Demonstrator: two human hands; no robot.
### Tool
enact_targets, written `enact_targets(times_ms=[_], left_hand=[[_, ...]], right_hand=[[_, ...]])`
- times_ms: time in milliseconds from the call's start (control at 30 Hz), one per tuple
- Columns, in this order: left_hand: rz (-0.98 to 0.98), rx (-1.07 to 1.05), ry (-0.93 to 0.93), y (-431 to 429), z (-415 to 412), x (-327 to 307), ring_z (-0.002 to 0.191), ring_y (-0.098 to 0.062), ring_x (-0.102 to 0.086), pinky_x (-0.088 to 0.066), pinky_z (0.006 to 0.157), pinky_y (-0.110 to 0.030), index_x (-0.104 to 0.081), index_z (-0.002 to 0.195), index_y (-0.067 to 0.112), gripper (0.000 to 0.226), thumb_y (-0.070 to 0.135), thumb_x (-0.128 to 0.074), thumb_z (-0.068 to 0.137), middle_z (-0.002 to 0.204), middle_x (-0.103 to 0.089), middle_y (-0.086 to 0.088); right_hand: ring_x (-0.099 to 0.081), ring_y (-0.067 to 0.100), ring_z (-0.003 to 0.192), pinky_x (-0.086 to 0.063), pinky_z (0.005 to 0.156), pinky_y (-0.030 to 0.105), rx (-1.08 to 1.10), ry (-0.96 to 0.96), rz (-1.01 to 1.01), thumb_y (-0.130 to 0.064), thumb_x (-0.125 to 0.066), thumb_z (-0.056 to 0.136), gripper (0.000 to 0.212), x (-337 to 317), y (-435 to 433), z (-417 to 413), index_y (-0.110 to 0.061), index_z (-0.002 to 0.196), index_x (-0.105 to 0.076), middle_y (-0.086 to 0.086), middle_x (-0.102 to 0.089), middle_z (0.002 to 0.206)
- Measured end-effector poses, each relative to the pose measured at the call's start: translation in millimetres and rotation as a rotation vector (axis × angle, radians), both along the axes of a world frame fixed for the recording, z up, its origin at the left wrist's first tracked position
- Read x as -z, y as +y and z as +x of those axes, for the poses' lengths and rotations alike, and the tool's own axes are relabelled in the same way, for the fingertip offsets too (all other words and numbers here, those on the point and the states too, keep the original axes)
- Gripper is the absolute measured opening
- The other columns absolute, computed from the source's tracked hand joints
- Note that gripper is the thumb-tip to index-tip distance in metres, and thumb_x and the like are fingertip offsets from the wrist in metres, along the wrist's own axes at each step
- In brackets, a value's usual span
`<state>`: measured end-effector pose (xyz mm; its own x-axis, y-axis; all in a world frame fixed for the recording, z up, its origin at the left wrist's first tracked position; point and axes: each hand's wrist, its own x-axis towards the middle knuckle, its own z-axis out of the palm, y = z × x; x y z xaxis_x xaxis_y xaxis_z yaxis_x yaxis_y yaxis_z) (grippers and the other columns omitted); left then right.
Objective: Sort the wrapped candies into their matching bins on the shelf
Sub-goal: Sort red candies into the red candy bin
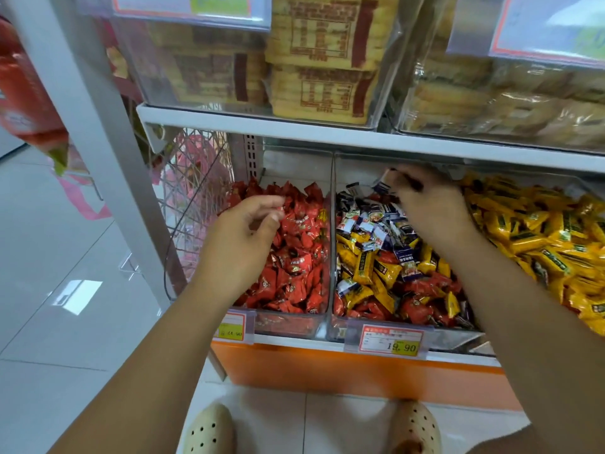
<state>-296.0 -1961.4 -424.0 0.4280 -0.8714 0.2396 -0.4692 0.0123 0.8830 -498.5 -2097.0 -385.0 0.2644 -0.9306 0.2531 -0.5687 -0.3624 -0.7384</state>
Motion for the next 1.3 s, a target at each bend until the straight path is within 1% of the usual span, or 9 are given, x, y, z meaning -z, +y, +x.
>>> enact_targets(times_ms=[67,133,300,433,600,733,867,1033,1300], left_hand=[[0.081,0.004,-0.157,2,4,3,0.103,0.007,-0.054,-0.037,0.087,-0.001,-0.063,0.118,0.032,0.025,0.023,-0.053,0.097,0.114,-0.062,0.020],[0.161,0.003,-0.288,3,10,7,0.105,0.004,-0.050,-0.027,0.081,0.007,-0.060,0.125,0.030,0.030,0.024,-0.052,0.097,0.119,-0.056,0.019],[0.391,0.143,-0.495,7,23,27,0.146,-0.014,-0.011,-0.006,0.111,-0.019,-0.032,0.148,0.027,0.055,0.037,-0.049,0.096,0.158,-0.020,0.003],[0.542,0.171,-0.540,6,34,36,0.147,-0.016,0.006,-0.004,0.120,-0.037,-0.010,0.152,0.031,0.067,0.049,-0.043,0.096,0.161,0.003,0.005],[0.615,0.163,-0.567,6,43,39,0.147,-0.020,0.010,-0.002,0.118,-0.034,-0.002,0.152,0.031,0.076,0.055,-0.043,0.093,0.159,0.015,0.005],[0.525,0.118,-0.477,5,46,41,0.145,-0.019,0.014,-0.002,0.116,-0.031,0.004,0.151,0.033,0.094,0.055,-0.059,0.085,0.157,0.023,0.006],[0.501,0.157,-0.484,-4,50,43,0.145,-0.017,0.014,-0.001,0.117,-0.031,0.004,0.151,0.033,0.095,0.060,-0.057,0.083,0.156,0.025,0.007],[0.580,0.194,-0.586,-8,50,44,0.147,-0.020,0.006,-0.007,0.119,-0.035,-0.006,0.152,0.031,0.081,0.058,-0.049,0.089,0.161,0.006,0.004],[0.621,0.263,-0.652,-7,54,43,0.147,-0.024,0.007,-0.007,0.120,-0.038,-0.021,0.150,0.033,0.070,0.051,-0.052,0.091,0.160,-0.001,0.000]], right_hand=[[-0.051,0.002,0.105,-0.034,0.080,0.004,-0.002,0.069,0.096,-0.039,-0.056,0.094,0.029,0,-9,-12,-0.029,0.120,-0.064,-0.010,-0.058,0.123],[-0.052,0.004,0.108,-0.038,0.085,0.016,0.004,0.062,0.122,-0.038,-0.055,0.095,0.026,-6,-9,-16,-0.032,0.118,-0.065,-0.012,-0.058,0.124],[-0.054,-0.016,0.070,-0.042,0.060,0.002,-0.274,0.184,-0.004,-0.025,-0.047,0.100,0.025,-21,12,27,-0.039,0.114,-0.062,-0.018,-0.059,0.100],[-0.059,0.015,0.109,-0.048,0.097,0.035,-0.611,0.691,0.000,-0.022,-0.048,0.099,0.032,-9,-4,98,-0.039,0.124,-0.058,-0.006,-0.056,0.131],[-0.027,0.027,0.141,-0.026,0.114,0.039,-0.742,1.102,0.152,-0.043,-0.069,0.083,0.088,12,-22,163,-0.037,0.151,-0.013,0.004,-0.018,0.158],[-0.020,0.027,0.143,-0.025,0.116,0.041,-0.848,1.391,0.095,-0.059,-0.064,0.080,0.096,31,-12,161,-0.037,0.151,-0.003,0.005,-0.010,0.160],[-0.024,0.017,0.142,-0.022,0.114,0.034,-0.905,1.196,0.330,-0.050,-0.061,0.086,0.068,-11,-14,141,-0.047,0.144,-0.027,-0.009,-0.023,0.156],[-0.056,0.013,0.114,-0.036,0.086,0.016,-0.733,1.071,0.040,-0.011,-0.055,0.094,0.030,-19,-44,166,-0.021,0.121,-0.066,-0.006,-0.059,0.131],[-0.044,0.024,0.128,-0.036,0.101,0.031,-0.760,1.149,0.068,-0.040,-0.059,0.091,0.060,45,-45,212,-0.018,0.143,-0.041,0.006,-0.043,0.145]])
